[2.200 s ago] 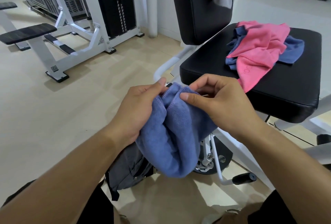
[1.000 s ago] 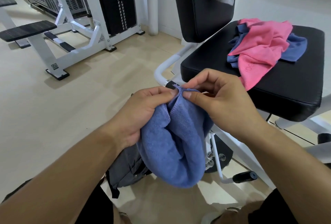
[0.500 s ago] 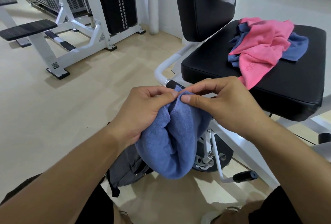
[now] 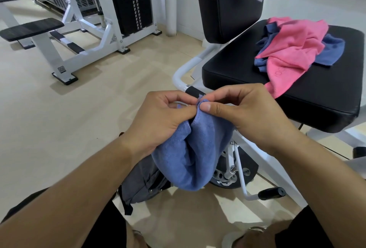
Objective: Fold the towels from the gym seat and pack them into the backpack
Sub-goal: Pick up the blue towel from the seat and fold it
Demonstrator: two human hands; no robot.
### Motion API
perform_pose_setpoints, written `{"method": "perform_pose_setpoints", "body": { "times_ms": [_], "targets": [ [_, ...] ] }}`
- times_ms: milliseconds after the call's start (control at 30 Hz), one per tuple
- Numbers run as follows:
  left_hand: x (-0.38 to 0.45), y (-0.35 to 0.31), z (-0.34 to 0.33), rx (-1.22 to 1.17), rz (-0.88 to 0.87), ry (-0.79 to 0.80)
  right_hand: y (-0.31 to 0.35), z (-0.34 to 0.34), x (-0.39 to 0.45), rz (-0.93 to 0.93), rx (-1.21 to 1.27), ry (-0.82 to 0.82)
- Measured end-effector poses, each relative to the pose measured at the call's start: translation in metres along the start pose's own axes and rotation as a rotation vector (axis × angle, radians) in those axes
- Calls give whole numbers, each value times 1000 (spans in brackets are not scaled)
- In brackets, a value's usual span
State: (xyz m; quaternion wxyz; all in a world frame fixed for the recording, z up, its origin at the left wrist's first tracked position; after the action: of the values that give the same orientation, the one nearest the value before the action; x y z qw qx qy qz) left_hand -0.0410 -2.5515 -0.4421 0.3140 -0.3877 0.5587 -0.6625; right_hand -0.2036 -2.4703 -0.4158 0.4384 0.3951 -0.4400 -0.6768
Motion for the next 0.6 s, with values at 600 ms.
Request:
{"method": "perform_pose_setpoints", "body": {
  "times_ms": [600],
  "targets": [
    [1,-2,5,-438,421,325,8,-3,-5,93,109,-33]
  ]
}}
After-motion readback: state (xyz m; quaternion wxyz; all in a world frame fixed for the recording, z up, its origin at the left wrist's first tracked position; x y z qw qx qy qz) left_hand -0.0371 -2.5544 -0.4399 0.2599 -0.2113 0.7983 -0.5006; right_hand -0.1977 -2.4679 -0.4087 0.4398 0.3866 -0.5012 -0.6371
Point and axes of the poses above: each hand's wrist, its own x-axis towards the middle knuckle, its own z-axis out of the back of the hand, y = z × x, the point moved 1 cm from there along x, towards the middle knuckle, and after that the axes turned 14 degrees about -z, right-handed, at the moved point
